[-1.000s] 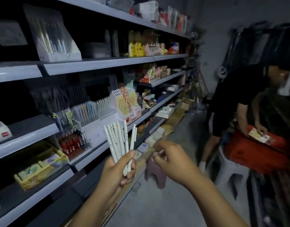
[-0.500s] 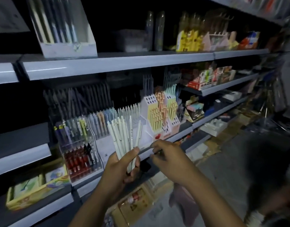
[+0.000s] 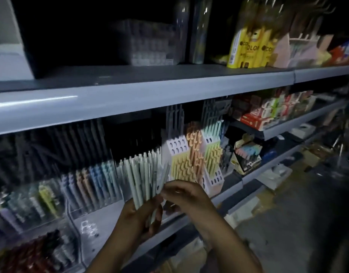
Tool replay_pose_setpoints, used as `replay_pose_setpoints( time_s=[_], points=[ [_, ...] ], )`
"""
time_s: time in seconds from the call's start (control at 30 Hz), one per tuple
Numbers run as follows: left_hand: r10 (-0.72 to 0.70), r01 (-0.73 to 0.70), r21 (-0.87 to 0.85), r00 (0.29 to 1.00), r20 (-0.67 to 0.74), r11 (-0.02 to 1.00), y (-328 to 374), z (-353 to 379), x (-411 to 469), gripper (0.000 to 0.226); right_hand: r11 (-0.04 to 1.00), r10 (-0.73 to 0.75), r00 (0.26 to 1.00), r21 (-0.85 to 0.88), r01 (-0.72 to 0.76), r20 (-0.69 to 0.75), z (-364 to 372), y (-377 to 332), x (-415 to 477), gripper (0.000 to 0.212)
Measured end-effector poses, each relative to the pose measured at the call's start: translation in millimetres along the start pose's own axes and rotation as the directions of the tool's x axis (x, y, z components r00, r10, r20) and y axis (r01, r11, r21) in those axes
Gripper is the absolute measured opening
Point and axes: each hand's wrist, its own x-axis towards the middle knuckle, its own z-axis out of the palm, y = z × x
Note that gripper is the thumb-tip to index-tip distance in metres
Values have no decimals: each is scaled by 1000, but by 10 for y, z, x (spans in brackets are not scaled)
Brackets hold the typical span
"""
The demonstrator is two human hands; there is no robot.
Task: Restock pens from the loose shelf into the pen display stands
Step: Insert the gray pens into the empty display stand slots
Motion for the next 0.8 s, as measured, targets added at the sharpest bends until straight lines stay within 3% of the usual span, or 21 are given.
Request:
replay_pose_setpoints(
  time_s=[0.2,0.4,0.53,0.67,0.8],
  points=[
    [25,-20,19,965,-261,1000,-216,140,280,42,998,10,981,52,-21,194,-221,221,626,20],
    [-1,-52,-71,797,-604,996,-365,166,360,36,997,-39,980,72,25,195,-329,344,1100,21],
    [-5,-75,-94,754,-657,993,-449,82,304,40,988,-124,977,-73,139,174,-267,521,1283,22],
    [33,-112,-83,771,-635,990,-430,-54,238,42,895,-263,957,-341,289,123,-153,739,1505,23],
    [88,-151,-54,792,-605,987,-381,-214,202,40,832,-377,922,-406,378,88,1,835,1749,29]
  ],
)
